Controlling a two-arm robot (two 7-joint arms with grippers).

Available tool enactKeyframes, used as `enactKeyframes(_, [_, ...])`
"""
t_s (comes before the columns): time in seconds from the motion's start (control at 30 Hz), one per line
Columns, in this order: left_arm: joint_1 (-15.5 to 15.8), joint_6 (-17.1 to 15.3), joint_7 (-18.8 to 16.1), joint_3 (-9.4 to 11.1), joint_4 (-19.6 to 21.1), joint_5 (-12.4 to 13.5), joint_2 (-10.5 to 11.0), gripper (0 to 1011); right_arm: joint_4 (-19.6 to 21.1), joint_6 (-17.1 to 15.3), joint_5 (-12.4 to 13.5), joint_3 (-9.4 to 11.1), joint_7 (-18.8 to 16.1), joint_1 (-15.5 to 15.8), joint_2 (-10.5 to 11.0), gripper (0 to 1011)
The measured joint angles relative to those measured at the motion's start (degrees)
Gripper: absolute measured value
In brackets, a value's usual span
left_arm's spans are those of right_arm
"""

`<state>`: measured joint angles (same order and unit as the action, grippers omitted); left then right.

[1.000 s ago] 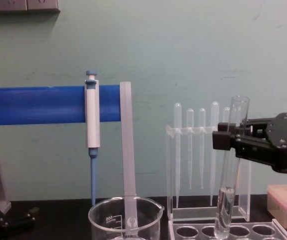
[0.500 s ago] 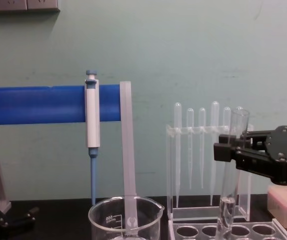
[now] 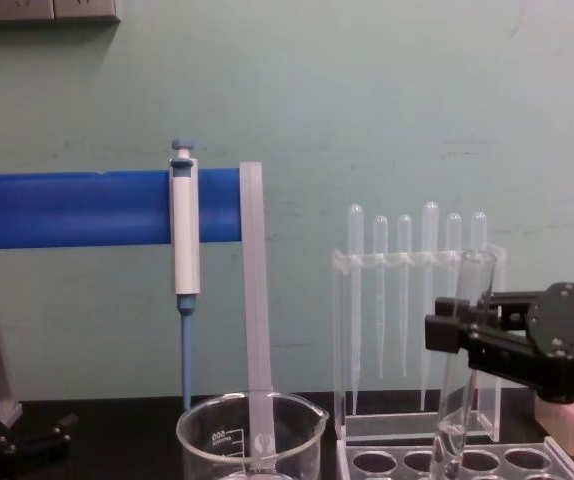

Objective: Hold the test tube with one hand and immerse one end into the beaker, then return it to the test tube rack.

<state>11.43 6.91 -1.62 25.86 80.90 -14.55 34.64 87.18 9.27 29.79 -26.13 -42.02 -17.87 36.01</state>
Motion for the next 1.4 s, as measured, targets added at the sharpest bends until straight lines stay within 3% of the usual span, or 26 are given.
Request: enactKeyframes(1.4, [0.00, 0.00, 0.00, 0.00, 0.00, 0.00, 0.00, 1000, -5.28, 3.42, -2.65, -1.07, -1.04, 0.68, -2.47, 226])
